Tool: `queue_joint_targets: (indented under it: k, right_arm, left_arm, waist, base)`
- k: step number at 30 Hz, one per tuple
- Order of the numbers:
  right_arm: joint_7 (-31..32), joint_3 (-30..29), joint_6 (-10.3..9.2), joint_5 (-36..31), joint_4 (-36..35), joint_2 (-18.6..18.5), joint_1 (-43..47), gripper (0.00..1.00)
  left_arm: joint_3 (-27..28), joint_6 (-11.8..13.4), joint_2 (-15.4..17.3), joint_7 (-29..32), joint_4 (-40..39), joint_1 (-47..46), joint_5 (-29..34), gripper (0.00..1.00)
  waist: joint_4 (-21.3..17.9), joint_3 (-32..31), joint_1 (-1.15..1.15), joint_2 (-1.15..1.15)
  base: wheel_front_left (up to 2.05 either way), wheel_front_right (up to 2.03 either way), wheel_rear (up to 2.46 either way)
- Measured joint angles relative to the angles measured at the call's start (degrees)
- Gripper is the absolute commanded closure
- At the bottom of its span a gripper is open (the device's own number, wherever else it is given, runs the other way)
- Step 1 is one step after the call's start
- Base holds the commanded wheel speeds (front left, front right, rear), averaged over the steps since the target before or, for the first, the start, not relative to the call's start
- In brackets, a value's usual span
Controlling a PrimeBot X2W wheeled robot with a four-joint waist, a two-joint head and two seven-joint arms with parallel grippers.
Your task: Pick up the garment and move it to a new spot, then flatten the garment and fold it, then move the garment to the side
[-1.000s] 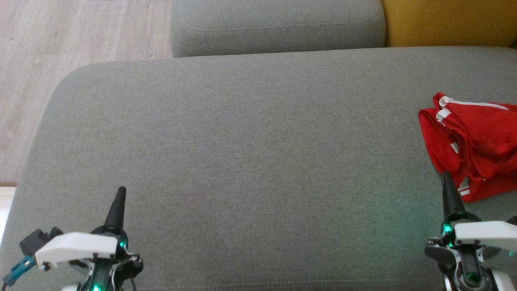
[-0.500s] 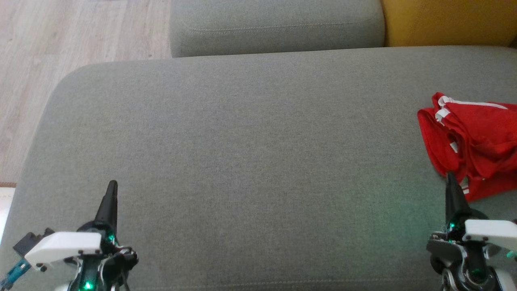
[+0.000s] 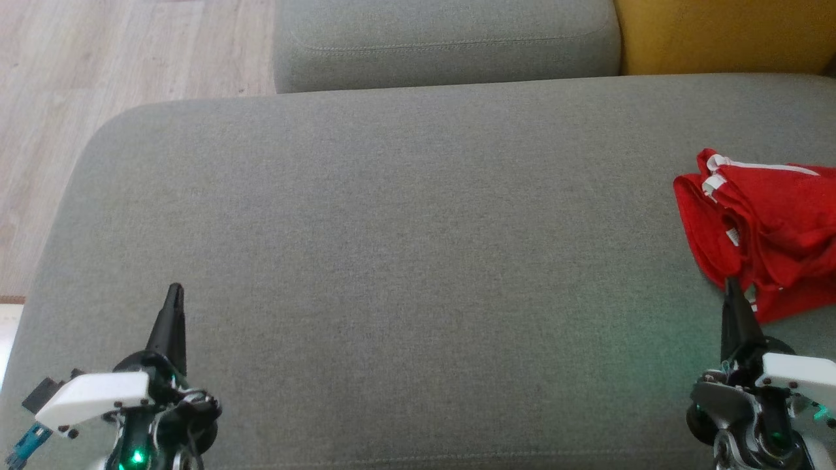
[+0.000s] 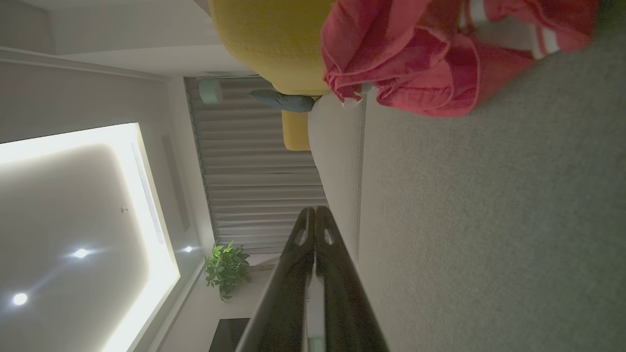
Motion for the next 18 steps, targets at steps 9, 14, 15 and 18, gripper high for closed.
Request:
queue_joint_targets:
  k: [9, 14, 15, 18]
  right_arm:
    - [0.0, -0.1, 0.0, 0.0, 0.0, 0.0, 0.0, 1.0]
    - [0.2, -0.2, 0.0, 0.0, 0.0, 0.0, 0.0, 1.0]
    - [0.2, -0.2, 0.0, 0.0, 0.0, 0.0, 0.0, 1.0]
    - [0.2, -0.3, 0.0, 0.0, 0.0, 0.0, 0.0, 1.0]
  left_arm:
    - [0.2, 0.0, 0.0, 0.4, 0.1, 0.0, 0.0, 1.0]
    - [0.2, 0.0, -0.1, 0.4, 0.2, 0.0, 0.0, 1.0]
    - [0.2, 0.0, -0.1, 0.4, 0.2, 0.0, 0.0, 1.0]
    - [0.3, 0.0, -0.1, 0.4, 0.2, 0.0, 0.0, 1.0]
  waist:
    - [0.0, 0.0, 0.0, 0.0]
    - [0.0, 0.0, 0.0, 0.0]
    - [0.0, 0.0, 0.0, 0.0]
    - [0.0, 0.0, 0.0, 0.0]
  base:
    - [0.0, 0.0, 0.0]
    - [0.0, 0.0, 0.0]
    - [0.0, 0.0, 0.0]
    - [0.0, 0.0, 0.0]
